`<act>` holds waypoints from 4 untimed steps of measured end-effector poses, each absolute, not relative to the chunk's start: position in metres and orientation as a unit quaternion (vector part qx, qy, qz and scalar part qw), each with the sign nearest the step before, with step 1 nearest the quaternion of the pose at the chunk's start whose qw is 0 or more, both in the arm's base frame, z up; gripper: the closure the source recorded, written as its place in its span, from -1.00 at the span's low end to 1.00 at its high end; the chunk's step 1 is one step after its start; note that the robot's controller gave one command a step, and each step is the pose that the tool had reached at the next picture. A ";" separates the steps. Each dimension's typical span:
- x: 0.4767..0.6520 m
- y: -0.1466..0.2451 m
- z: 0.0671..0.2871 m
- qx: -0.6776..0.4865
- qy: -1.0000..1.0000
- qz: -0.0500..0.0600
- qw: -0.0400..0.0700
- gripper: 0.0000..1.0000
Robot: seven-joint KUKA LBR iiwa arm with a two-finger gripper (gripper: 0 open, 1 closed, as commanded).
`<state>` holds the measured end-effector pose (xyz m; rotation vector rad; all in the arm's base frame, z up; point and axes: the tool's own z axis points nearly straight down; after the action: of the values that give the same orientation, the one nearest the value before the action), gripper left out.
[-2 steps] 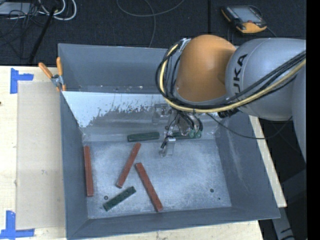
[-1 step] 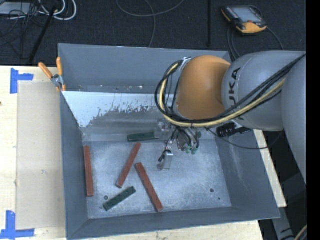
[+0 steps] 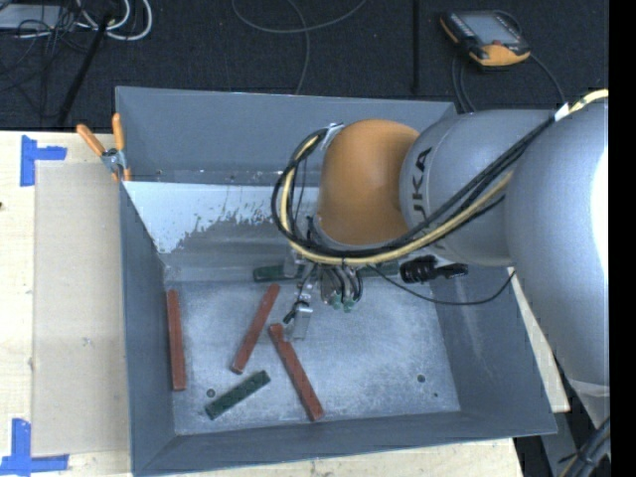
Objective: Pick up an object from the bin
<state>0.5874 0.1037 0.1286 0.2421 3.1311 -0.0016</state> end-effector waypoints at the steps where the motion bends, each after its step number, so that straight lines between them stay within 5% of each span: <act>1: 0.581 0.137 0.122 -0.090 0.996 0.000 0.000 -1.00; 2: 0.563 0.142 0.099 -0.153 0.988 0.000 0.000 -1.00; 3: 0.606 0.137 0.072 -0.224 0.975 0.001 0.001 1.00; 4: 0.606 0.137 0.072 -0.223 0.975 0.001 0.001 1.00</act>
Offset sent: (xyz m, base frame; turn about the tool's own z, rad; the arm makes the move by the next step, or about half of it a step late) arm -0.0423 0.0409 -0.0524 -0.3126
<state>0.6065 0.1371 0.0717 -0.7012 3.0612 0.0040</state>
